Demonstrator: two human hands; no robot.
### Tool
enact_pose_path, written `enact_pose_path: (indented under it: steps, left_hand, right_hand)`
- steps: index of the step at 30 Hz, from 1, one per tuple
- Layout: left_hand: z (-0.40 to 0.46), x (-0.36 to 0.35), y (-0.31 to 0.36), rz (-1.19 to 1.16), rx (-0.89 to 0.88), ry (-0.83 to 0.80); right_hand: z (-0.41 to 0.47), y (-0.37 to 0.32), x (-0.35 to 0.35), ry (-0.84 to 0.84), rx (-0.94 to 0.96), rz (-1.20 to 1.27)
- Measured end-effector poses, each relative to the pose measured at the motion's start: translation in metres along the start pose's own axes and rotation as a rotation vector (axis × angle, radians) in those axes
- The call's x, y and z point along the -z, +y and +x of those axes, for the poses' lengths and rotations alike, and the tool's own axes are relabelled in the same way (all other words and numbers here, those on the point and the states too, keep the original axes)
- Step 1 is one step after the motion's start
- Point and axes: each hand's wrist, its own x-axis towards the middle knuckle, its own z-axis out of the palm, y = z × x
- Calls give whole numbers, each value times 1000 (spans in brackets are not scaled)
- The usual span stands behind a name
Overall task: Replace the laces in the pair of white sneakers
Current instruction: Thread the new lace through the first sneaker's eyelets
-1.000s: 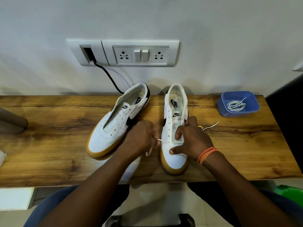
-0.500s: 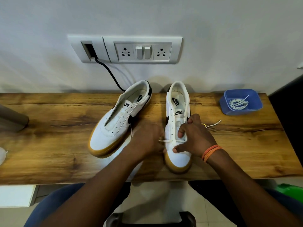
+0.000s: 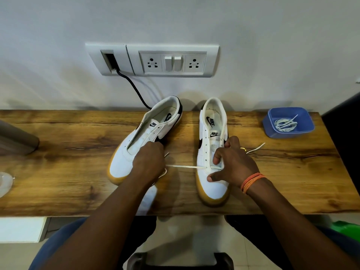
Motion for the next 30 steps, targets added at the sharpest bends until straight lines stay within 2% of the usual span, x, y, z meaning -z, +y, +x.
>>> enact_pose_path:
  steps: [4, 7, 9, 13, 19, 22, 27, 30]
  left_hand:
    - [0, -6, 23, -172, -107, -122]
    - [-2, -14, 48, -312, -276, -149]
    - [-4, -20, 58, -355, -319, -166]
    - [0, -23, 52, -297, -304, -134]
    - [8, 3, -2, 19, 6, -7]
    - [3, -1, -3, 39, 1, -2]
    - [14, 2, 11, -229, -65, -123]
    - [10, -10, 31, -344, -202, -112]
  right_hand:
    - [0, 0, 0, 10, -4, -15]
    - [1, 0, -1, 14, -5, -24]
    - [1, -1, -1, 12, -11, -24]
    - [1, -1, 0, 4, -10, -39]
    - [-1, 1, 0, -6, -6, -41]
    - [0, 1, 0, -10, -10, -35]
    - [1, 2, -1, -5, -8, -13]
    - [2, 2, -2, 1, -7, -4]
